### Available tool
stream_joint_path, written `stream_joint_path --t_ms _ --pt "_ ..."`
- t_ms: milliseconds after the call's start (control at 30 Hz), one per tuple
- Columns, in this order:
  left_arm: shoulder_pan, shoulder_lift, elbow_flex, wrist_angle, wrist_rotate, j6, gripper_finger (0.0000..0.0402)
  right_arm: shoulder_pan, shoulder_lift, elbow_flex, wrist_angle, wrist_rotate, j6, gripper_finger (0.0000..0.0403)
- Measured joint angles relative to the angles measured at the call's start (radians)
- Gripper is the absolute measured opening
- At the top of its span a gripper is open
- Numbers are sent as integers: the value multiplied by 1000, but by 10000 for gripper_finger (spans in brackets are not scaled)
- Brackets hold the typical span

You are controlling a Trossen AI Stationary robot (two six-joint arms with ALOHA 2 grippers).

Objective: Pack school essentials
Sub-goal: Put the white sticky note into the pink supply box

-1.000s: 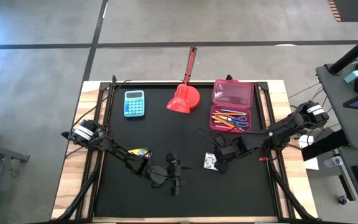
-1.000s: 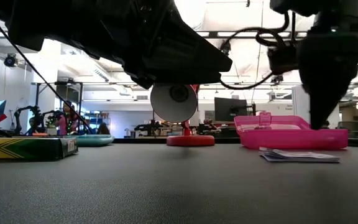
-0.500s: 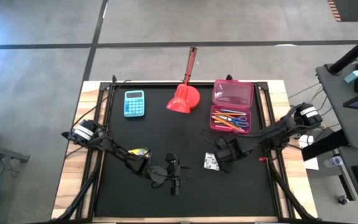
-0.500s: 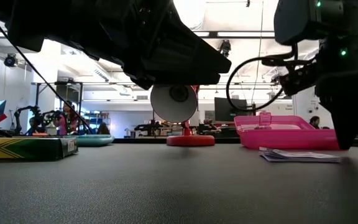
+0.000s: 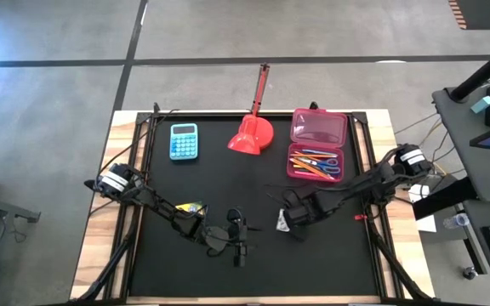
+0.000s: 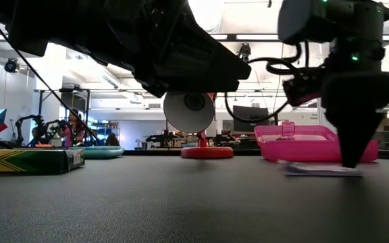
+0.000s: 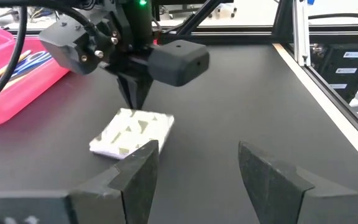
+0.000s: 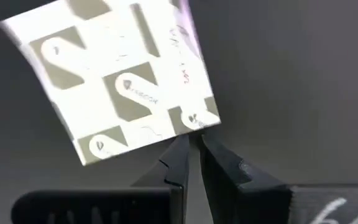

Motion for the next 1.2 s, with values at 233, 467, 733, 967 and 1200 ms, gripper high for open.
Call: stream_joint_path --t_ms 233,467,733,967,1200 --pt "0 0 -2 0 0 0 203 0 67 62 121 -3 -88 32" --pt "0 0 -9 -1 -2 1 203 0 145 141 98 4 -175 32" --pt "6 24 -16 5 -3 3 203 0 81 189 49 82 -210 32" --pt "15 94 -17 64 -5 10 203 0 32 154 45 157 -218 32" --pt "63 151 -15 113 -52 -32 203 -1 41 150 45 189 -218 33"
